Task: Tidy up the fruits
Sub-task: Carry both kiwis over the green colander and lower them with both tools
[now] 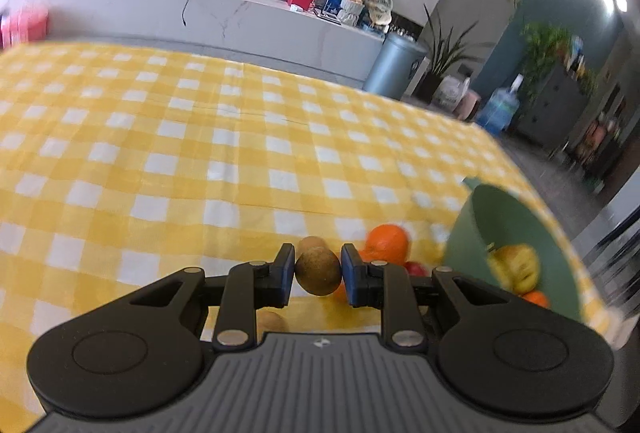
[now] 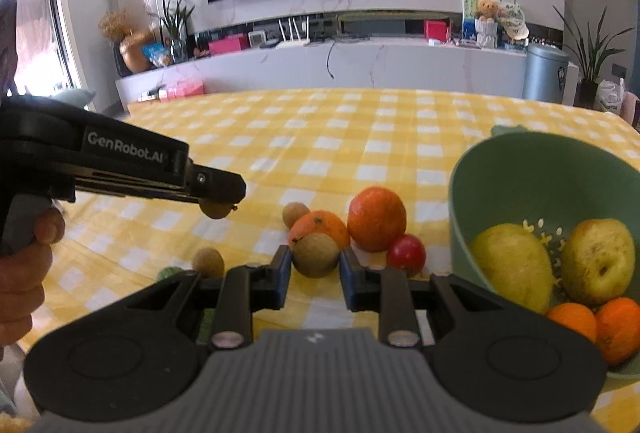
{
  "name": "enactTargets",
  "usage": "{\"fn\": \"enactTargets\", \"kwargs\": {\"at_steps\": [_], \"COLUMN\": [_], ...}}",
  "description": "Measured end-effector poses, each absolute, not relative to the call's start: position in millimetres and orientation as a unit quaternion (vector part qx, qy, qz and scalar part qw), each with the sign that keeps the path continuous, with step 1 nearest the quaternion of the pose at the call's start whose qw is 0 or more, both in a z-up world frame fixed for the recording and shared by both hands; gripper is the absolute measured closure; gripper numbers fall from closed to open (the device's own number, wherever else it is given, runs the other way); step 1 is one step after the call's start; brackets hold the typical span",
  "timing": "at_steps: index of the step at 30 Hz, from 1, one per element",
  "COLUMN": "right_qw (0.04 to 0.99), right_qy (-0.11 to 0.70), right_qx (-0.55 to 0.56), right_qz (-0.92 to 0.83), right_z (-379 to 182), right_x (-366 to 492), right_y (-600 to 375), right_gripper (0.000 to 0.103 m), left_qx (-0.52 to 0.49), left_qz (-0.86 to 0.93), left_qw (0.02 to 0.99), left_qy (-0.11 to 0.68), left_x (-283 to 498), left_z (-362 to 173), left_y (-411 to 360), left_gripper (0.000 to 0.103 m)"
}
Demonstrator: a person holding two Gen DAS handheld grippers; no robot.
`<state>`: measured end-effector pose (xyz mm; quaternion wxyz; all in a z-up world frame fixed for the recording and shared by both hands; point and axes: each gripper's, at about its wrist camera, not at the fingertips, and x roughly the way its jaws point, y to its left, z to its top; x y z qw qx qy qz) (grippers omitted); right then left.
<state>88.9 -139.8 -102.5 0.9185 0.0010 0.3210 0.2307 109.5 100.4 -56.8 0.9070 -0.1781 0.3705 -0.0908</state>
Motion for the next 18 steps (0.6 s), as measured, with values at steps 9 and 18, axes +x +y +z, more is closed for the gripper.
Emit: {"fn": "enactTargets", "kwargs": {"at_steps": [9, 18], "right_qw": [0.926, 0.945], "right_qy": [0.304, 0.286], "right_qx": [0.029, 0.02], "right_qz": [0.223, 0.155], "right_z": [-74.7, -45.8], "right_x": [66.8, 49.6], "right_y": [-163.8, -204.8], "right_gripper": [0.081, 0.081], "left_qx": [-0.228, -0.177], "left_qz": [-0.108, -0.137], "left_qw": [0.887, 0.898], "left_qy": [0.387, 0.38], "left_x": [104.6, 92.5], "left_z": [-46.6, -25.2], "left_y": [90.4, 29.9], "left_gripper": [0.076, 0.076]}}
